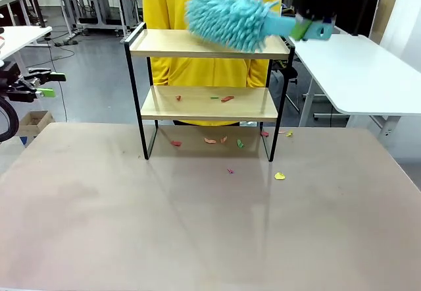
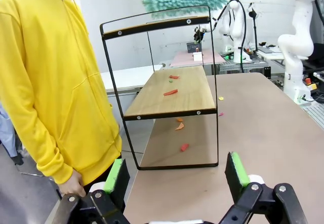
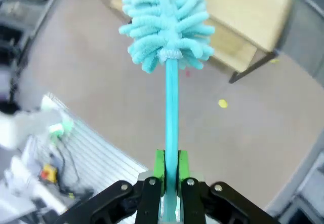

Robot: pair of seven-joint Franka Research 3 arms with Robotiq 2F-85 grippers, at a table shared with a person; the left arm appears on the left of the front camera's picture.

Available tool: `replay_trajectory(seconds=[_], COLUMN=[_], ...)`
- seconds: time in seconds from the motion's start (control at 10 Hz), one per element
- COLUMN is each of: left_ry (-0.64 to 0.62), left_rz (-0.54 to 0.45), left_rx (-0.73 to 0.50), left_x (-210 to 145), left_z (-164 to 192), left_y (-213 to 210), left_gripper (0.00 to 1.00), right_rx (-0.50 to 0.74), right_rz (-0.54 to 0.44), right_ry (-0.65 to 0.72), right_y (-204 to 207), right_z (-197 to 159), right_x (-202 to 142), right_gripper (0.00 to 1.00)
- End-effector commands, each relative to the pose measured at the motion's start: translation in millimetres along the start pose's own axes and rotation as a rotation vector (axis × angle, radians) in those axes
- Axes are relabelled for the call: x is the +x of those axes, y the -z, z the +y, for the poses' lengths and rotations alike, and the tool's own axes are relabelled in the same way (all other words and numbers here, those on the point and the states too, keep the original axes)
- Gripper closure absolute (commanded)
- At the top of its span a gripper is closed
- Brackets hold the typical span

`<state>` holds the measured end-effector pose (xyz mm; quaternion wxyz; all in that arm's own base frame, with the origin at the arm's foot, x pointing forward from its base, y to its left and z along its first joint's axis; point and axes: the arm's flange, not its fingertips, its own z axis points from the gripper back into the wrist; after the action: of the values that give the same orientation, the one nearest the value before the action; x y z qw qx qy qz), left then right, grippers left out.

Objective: Clean the shelf.
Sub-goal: Clean the specific section of the Shelf indicated by the human with the Duster.

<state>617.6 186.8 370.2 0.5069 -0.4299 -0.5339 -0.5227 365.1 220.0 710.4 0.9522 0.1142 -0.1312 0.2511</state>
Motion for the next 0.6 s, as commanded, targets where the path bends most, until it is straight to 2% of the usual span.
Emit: replay_trajectory(seconds=[0.0,0.3,0.5], left_ry=[0.001,0.001,0.001], left_rz=[0.0,0.0,0.0], left_rx=[-0.002,-0.002,-0.002], left_x=[1.6,1.6,1.6], left_z=[-0.7,-0.7,-0.7], left_y=[0.5,0.5,0.5], left_gripper=[0.0,0.0,0.0], right_rx=[0.048,0.018,0.044], right_rz=[0.099,0.199,0.287], right_ry=[-0.261,-0.479,-0.504], right_y=[9.3,43.6,76.4], right_z=[-6.8,-15.2,-31.4], right_x=[-21.1,-63.0,-90.1], right_gripper=[0.87,0.87,0.87])
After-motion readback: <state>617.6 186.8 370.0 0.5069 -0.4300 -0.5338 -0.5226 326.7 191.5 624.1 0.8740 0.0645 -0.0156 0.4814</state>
